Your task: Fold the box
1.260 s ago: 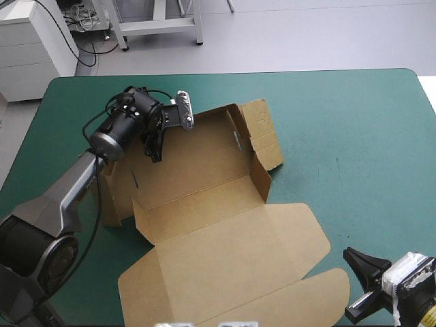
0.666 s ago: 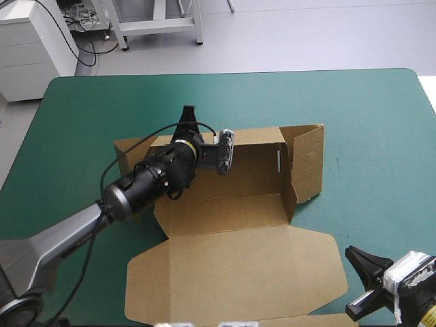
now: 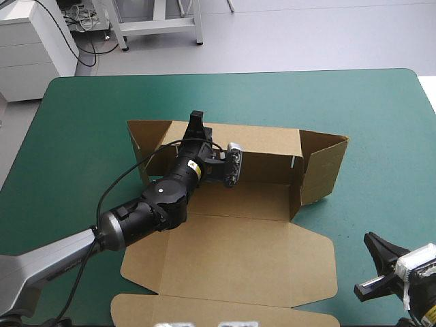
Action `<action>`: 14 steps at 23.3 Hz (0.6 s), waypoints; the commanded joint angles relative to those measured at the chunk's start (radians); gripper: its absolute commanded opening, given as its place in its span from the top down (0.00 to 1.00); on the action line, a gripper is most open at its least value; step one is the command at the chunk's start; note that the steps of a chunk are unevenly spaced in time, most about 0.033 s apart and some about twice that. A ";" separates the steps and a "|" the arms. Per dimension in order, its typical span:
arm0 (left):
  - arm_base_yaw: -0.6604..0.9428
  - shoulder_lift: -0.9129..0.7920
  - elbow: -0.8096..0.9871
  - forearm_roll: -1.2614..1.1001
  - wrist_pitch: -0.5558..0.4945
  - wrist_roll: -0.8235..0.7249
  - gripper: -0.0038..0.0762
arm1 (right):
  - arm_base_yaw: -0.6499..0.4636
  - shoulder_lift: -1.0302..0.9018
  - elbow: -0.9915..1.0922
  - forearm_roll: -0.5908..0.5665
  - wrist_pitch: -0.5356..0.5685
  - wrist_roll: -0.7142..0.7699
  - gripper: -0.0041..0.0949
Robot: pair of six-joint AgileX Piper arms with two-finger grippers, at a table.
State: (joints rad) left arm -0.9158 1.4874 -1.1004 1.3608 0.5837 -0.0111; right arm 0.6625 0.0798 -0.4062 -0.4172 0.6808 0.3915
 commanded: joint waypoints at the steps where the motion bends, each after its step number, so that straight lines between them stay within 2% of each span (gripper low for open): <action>1: -0.007 -0.043 0.035 0.063 0.022 -0.036 0.96 | -0.007 0.016 -0.024 -0.037 -0.063 0.016 0.96; 3: -0.007 -0.054 0.097 0.075 0.003 -0.086 0.96 | -0.007 0.016 -0.024 -0.021 -0.063 0.000 0.88; 5: -0.007 -0.061 0.118 0.070 -0.004 -0.113 0.96 | -0.007 0.016 -0.024 -0.019 -0.063 -0.007 0.70; 6: -0.007 -0.062 0.118 0.078 0.017 -0.120 0.96 | -0.007 0.016 -0.024 -0.019 -0.063 -0.020 0.57; 8: -0.007 -0.062 0.118 0.097 0.023 -0.132 0.96 | -0.007 0.016 -0.024 -0.019 -0.069 -0.020 0.42; 10: -0.007 -0.062 0.118 0.098 0.015 -0.147 0.96 | -0.007 0.016 -0.024 0.030 -0.065 0.008 0.40; 14: -0.007 -0.062 0.118 0.113 0.006 -0.178 0.96 | -0.007 0.016 -0.024 0.082 -0.057 0.012 0.43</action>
State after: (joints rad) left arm -0.9217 1.4521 -0.9739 1.4723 0.5668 -0.1546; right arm 0.6625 0.0798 -0.4062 -0.3430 0.6885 0.3994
